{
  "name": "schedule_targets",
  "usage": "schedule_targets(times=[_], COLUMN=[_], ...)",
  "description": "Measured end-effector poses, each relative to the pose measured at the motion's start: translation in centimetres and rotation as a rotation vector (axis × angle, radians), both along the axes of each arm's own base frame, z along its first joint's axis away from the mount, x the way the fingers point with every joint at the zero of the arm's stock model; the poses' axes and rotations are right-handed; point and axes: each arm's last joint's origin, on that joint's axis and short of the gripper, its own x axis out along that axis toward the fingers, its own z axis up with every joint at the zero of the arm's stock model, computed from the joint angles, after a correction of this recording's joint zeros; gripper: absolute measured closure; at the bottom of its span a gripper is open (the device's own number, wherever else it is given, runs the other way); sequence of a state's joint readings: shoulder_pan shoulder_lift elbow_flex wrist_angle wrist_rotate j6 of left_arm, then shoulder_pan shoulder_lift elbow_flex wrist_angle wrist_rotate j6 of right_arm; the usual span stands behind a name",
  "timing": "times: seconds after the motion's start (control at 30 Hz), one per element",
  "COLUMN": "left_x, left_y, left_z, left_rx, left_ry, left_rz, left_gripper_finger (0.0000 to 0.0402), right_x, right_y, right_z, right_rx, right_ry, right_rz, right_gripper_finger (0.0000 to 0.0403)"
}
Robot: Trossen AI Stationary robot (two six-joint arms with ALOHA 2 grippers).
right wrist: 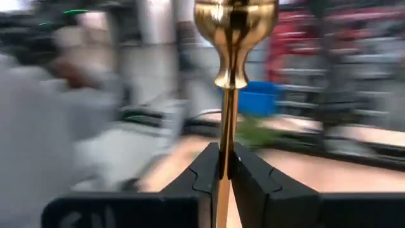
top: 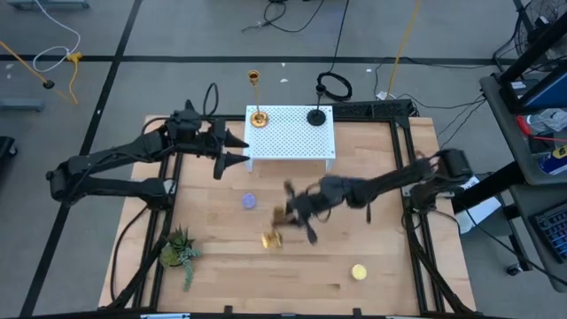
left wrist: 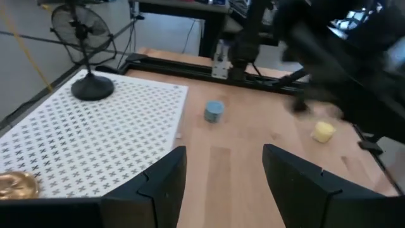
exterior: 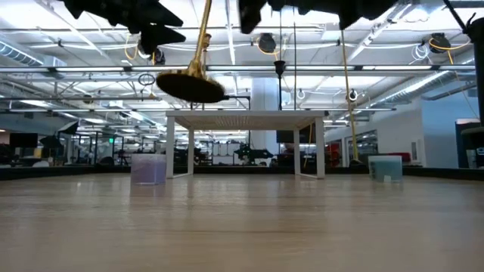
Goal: Pick & Place candle stick holders
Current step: Put the gold candle holder on the shelf
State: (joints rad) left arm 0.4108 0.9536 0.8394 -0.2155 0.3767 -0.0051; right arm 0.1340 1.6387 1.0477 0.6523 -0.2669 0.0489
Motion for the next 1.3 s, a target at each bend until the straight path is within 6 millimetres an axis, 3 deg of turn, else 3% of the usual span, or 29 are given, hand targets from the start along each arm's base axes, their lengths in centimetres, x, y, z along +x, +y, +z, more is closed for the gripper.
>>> schedule_targets(times=[0.13, 0.2, 0.37, 0.57, 0.73, 0.97, 1.3], left_x=[-0.5, -1.0, -2.3, -2.5, -2.3, -2.3, -2.3], left_y=[-0.6, -0.9, -1.4, -1.5, -1.4, -1.4, -1.4], left_z=[0.6, 1.0, 1.7, 2.0, 1.9, 1.9, 1.8], left_rx=[-0.007, -0.005, 0.019, 0.021, -0.008, -0.010, -0.016], left_ry=[-0.028, -0.049, -0.080, -0.100, -0.091, -0.093, -0.089], left_rz=[0.000, 0.002, 0.002, 0.004, 0.013, 0.013, 0.013], left_gripper_finger=[0.0188, 0.0188, 0.0188, 0.0188, 0.0188, 0.0188, 0.0188], right_x=[-1.4, -2.3, -3.1, -3.0, -2.5, -1.8, -1.7], right_y=[-3.5, -5.0, -8.7, -14.4, -17.4, -19.5, -20.8], right_z=[3.7, 5.2, 6.6, 5.8, 4.3, 1.9, 1.2], right_rx=[0.013, -0.073, -0.161, -0.128, -0.102, -0.114, -0.131], right_ry=[-0.098, -0.166, -0.243, -0.213, -0.175, -0.104, -0.126], right_rz=[-0.365, -0.502, -0.800, -0.990, -1.013, -1.092, -1.109], right_gripper_finger=[0.0385, 0.0392, 0.0389, 0.0390, 0.0390, 0.0389, 0.0372])
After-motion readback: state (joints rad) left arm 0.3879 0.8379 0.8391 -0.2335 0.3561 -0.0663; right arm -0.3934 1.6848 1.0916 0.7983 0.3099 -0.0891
